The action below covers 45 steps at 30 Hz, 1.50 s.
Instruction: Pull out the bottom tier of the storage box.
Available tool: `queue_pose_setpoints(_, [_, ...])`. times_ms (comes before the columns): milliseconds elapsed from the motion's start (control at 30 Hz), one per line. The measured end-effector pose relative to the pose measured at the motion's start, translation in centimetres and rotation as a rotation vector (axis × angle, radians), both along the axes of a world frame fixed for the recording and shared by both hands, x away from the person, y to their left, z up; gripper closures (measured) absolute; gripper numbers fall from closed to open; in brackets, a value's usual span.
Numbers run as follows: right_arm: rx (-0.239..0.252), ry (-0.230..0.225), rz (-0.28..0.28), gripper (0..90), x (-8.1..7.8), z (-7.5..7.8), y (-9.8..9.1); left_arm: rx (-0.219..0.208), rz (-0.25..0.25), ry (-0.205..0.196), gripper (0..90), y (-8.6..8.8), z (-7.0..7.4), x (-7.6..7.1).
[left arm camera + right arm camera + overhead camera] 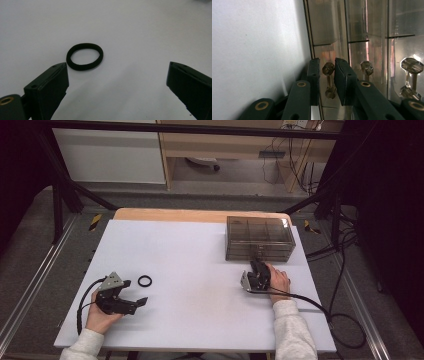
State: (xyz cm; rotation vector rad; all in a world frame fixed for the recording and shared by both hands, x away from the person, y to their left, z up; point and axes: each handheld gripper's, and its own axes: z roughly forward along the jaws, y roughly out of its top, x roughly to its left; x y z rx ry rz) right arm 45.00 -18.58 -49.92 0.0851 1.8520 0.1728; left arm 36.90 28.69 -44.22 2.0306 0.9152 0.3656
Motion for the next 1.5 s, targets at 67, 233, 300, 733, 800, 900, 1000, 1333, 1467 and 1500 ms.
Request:
queue_pose_setpoints(67, [0.003, -0.007, 0.002, 76.1, -0.01, -0.09, -0.01, 0.002, 0.0, 0.001, 4.2, 0.01, -0.02, 0.01])
queue_pose_setpoints(233, [0.0, -0.031, -0.001, 77.9, -0.07, -0.32, 0.0, -0.001, 0.0, 0.0, 4.2, 0.03, 0.0, 0.0])
queue_pose_setpoints(300, [0.0, -0.038, -0.001, 78.3, -0.08, -0.4, 0.0, 0.002, -0.001, -0.001, 4.2, 0.03, 0.01, 0.0])
queue_pose_setpoints(733, [-0.021, -0.06, 0.006, 79.4, -0.07, -0.58, 0.06, 0.001, -0.001, 0.0, 4.2, 0.01, 0.01, -0.02])
queue_pose_setpoints(800, [-0.023, -0.062, 0.006, 79.6, -0.08, -0.59, 0.05, 0.0, -0.001, -0.001, 4.3, 0.02, 0.01, -0.01])
queue_pose_setpoints(900, [-0.028, -0.062, 0.01, 79.8, -0.07, -0.59, 0.04, 0.001, -0.001, -0.001, 4.3, 0.03, 0.01, -0.01])
queue_pose_setpoints(1000, [-0.032, -0.061, 0.011, 79.9, -0.08, -0.58, 0.04, 0.002, -0.001, -0.001, 4.3, 0.03, 0.01, -0.01])
queue_pose_setpoints(1333, [-0.037, -0.061, 0.009, 80.1, -0.21, -0.58, 0.01, 0.001, -0.002, -0.001, 4.3, 0.02, 0.01, -0.02])
queue_pose_setpoints(1467, [-0.042, -0.061, 0.011, 80.1, -0.33, -0.55, 0.05, -0.001, -0.002, -0.001, 4.3, 0.04, 0.03, -0.03])
queue_pose_setpoints(1500, [-0.043, -0.059, 0.012, 80.1, -0.37, -0.53, 0.04, 0.0, -0.001, -0.001, 4.3, 0.04, 0.03, -0.03])
